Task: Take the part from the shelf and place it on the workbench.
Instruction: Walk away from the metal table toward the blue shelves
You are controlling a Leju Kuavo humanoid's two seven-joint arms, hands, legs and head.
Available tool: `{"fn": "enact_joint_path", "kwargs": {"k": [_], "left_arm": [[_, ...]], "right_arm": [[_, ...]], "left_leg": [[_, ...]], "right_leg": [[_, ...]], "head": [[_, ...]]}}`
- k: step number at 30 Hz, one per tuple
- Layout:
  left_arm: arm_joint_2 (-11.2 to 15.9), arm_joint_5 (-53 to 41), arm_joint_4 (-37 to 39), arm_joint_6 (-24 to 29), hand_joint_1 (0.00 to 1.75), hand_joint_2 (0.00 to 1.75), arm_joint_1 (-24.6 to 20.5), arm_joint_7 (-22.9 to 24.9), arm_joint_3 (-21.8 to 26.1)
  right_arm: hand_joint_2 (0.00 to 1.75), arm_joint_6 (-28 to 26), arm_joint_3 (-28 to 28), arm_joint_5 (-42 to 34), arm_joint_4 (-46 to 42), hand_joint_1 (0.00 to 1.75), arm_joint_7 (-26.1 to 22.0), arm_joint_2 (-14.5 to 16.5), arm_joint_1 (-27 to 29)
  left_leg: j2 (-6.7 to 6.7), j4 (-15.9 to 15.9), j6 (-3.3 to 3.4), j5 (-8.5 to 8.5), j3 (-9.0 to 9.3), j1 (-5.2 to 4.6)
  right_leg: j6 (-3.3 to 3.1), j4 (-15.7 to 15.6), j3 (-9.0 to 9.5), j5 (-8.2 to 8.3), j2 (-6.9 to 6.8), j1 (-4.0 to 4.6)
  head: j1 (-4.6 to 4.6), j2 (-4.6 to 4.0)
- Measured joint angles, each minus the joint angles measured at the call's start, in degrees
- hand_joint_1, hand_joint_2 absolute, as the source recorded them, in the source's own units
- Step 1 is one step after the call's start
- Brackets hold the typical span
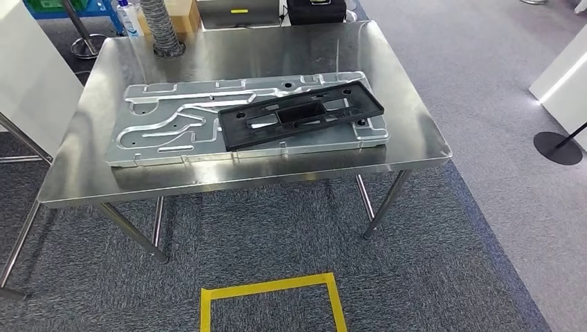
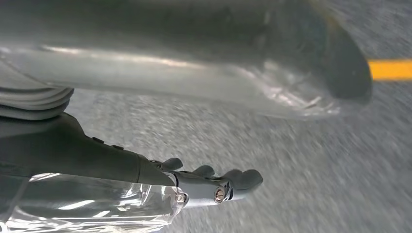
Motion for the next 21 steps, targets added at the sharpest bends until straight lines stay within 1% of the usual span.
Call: {"fn": "enact_joint_path", "kwargs": {"k": [1,2,3,4,5,6,7,8,9,10,11,12,13,14,15,16,17,18,19,20,21], "left_arm": [[0.04,-0.14,0.0,0.26,0.0,0.0,0.06,0.19,0.0],[0.08,-0.33,0.0,0.45,0.0,0.0,0.14,0.31,-0.01],[0.11,-0.56,0.0,0.57,0.0,0.0,0.2,0.37,-0.03],[0.11,-0.77,0.0,0.63,0.0,0.0,0.26,0.39,-0.05],[0.11,-0.96,0.0,0.66,0.0,0.0,0.29,0.38,-0.09],[0.12,-1.13,0.0,0.65,0.0,0.0,0.3,0.32,-0.14],[0.15,-1.3,0.0,0.63,0.0,0.0,0.28,0.22,-0.21],[0.2,-1.44,0.0,0.58,0.0,0.0,0.22,0.07,-0.33],[0.27,-1.57,0.0,0.48,0.0,0.0,0.11,-0.14,-0.48],[0.33,-1.68,0.0,0.32,0.0,0.0,-0.08,-0.37,-0.69],[0.4,-1.74,0.0,0.13,0.0,0.0,-0.29,-0.66,-0.9],[0.47,-1.87,0.0,-0.09,0.0,0.0,-0.46,-1.02,-1.1],[0.57,-1.99,0.0,-0.29,0.0,0.0,-0.59,-1.39,-1.28],[0.67,-2.12,0.0,-0.45,0.0,0.0,-0.64,-1.72,-1.4],[0.75,-2.26,0.0,-0.59,0.0,0.0,-0.7,-1.96,-1.49],[0.81,-2.35,0.0,-0.66,0.0,0.0,-0.79,-2.08,-1.56],[0.85,-2.46,0.0,-0.7,0.0,0.0,-0.87,-2.12,-1.63],[0.9,-2.56,0.0,-0.72,0.0,0.0,-0.95,-2.14,-1.73],[0.97,-2.65,0.0,-0.7,0.0,0.0,-0.99,-2.14,-1.84],[1.04,-2.71,0.0,-0.69,0.0,0.0,-1.0,-2.14,-1.93],[1.09,-2.72,0.0,-0.67,0.0,0.0,-1.01,-2.14,-2.0]], "right_arm": [[0.0,0.97,0.43,0.42,0.41,0.0,1.17,-0.36,-0.06],[0.0,1.84,0.82,0.62,0.85,0.0,1.93,-0.84,-0.1],[0.0,2.53,1.14,0.67,1.28,0.0,2.24,-1.36,-0.15],[0.0,2.97,1.39,0.67,1.66,0.0,2.31,-1.91,-0.15],[0.0,3.29,1.63,0.66,2.07,0.0,2.2,-2.5,-0.14],[0.0,3.48,1.84,0.66,2.46,0.0,1.98,-3.16,-0.16],[0.0,3.67,2.07,0.65,2.85,0.0,1.69,-3.86,-0.2],[0.0,3.88,2.32,0.65,3.22,0.0,1.31,-4.63,-0.27],[0.0,4.08,2.56,0.65,3.58,0.0,0.9,-5.41,-0.37],[0.0,4.24,2.78,0.65,3.89,0.0,0.53,-6.16,-0.47],[0.0,4.36,2.95,0.65,4.19,0.0,0.11,-6.88,-0.57],[0.0,4.46,3.12,0.65,4.51,0.0,-0.42,-7.58,-0.7],[0.0,4.55,3.27,0.65,4.84,0.0,-0.96,-8.21,-0.82],[0.0,4.62,3.45,0.65,5.19,0.0,-1.57,-8.74,-0.94],[0.0,4.66,3.61,0.64,5.52,0.0,-2.2,-9.17,-1.07],[0.0,4.66,3.73,0.64,5.75,0.0,-2.77,-9.39,-1.18],[0.0,4.65,3.82,0.64,5.9,0.0,-3.31,-9.49,-1.27],[0.0,4.63,3.89,0.64,6.04,0.0,-3.81,-9.52,-1.37],[0.0,4.62,3.98,0.66,6.15,0.0,-4.19,-9.51,-1.43],[0.0,4.62,4.09,0.74,6.29,0.0,-4.4,-9.48,-1.47],[0.0,4.65,4.21,0.93,6.43,0.0,-4.46,-9.39,-1.49]], "left_leg": [[-0.2,0.71,-0.27,-0.91,-0.42,0.0],[-0.44,2.51,-0.52,-2.78,-1.12,0.02],[-0.66,5.45,-0.73,-5.46,-2.12,0.12],[-0.78,9.19,-0.95,-8.22,-3.21,0.23],[-0.81,12.95,-1.15,-10.22,-4.04,0.38],[-0.81,15.6,-1.34,-10.97,-4.32,0.51],[-0.81,16.53,-1.48,-10.42,-3.77,0.62],[-0.81,15.55,-1.57,-8.95,-2.34,0.71],[-0.82,12.64,-1.62,-7.32,0.07,0.81],[-0.88,8.55,-1.6,-6.63,3.0,0.84],[-1.0,4.54,-1.4,-6.67,5.64,0.75],[-1.11,1.59,-1.1,-7.11,7.46,0.61],[-1.21,0.03,-0.69,-7.65,8.24,0.37],[-1.23,-0.36,-0.16,-7.5,8.15,0.19],[-1.09,-0.27,0.36,-7.0,7.68,0.18],[-0.95,-0.31,0.92,-6.43,7.15,0.18],[-0.79,-0.41,1.48,-5.73,6.49,0.24],[-0.67,-0.45,1.9,-5.01,5.7,0.25],[-0.65,-0.43,2.16,-4.3,4.82,0.16],[-0.62,-0.39,2.28,-3.57,3.9,0.06],[-0.59,-0.32,2.26,-2.82,2.95,-0.03]], "right_leg": [[-0.37,-0.28,-0.31,0.51,-0.14,-0.15],[-0.73,-0.49,-0.75,1.1,-0.29,-0.31],[-0.98,-0.54,-1.28,1.62,-0.44,-0.37],[-1.15,-0.44,-1.95,2.08,-0.49,-0.32],[-1.19,-0.25,-2.67,2.53,-0.55,-0.26],[-1.16,0.0,-3.47,2.98,-0.59,-0.21],[-1.07,0.36,-4.37,3.42,-0.61,-0.22],[-0.94,0.81,-5.32,3.81,-0.6,-0.26],[-0.73,1.38,-6.27,4.16,-0.57,-0.33],[-0.46,1.98,-7.15,4.46,-0.54,-0.35],[-0.15,2.52,-7.82,4.73,-0.53,-0.36],[0.21,2.9,-8.23,5.07,-0.54,-0.39],[0.56,3.09,-8.46,5.46,-0.57,-0.44],[0.94,3.11,-8.57,5.96,-0.57,-0.49],[1.29,3.19,-8.74,6.13,-0.53,-0.62],[1.59,3.67,-9.15,5.4,-0.47,-0.74],[1.85,4.98,-9.75,3.55,-0.42,-0.82],[2.06,7.48,-10.55,0.61,-0.39,-0.96],[2.25,10.85,-11.43,-2.58,-0.39,-1.03],[2.42,14.64,-12.14,-5.06,-0.39,-1.1],[2.57,17.85,-12.47,-6.15,-0.39,-1.16]], "head": [[0.0,0.0],[-0.01,0.0],[-0.01,0.0],[-0.01,0.0],[-0.01,0.0],[-0.01,0.0],[-0.01,0.0],[-0.01,0.0],[-0.01,0.0],[-0.02,0.0],[-0.01,0.0],[-0.01,0.0],[-0.01,0.0],[-0.01,0.0],[-0.01,0.0],[-0.01,0.0],[0.0,0.0],[0.0,0.0],[0.0,0.0],[0.0,0.0],[0.0,0.0]]}}
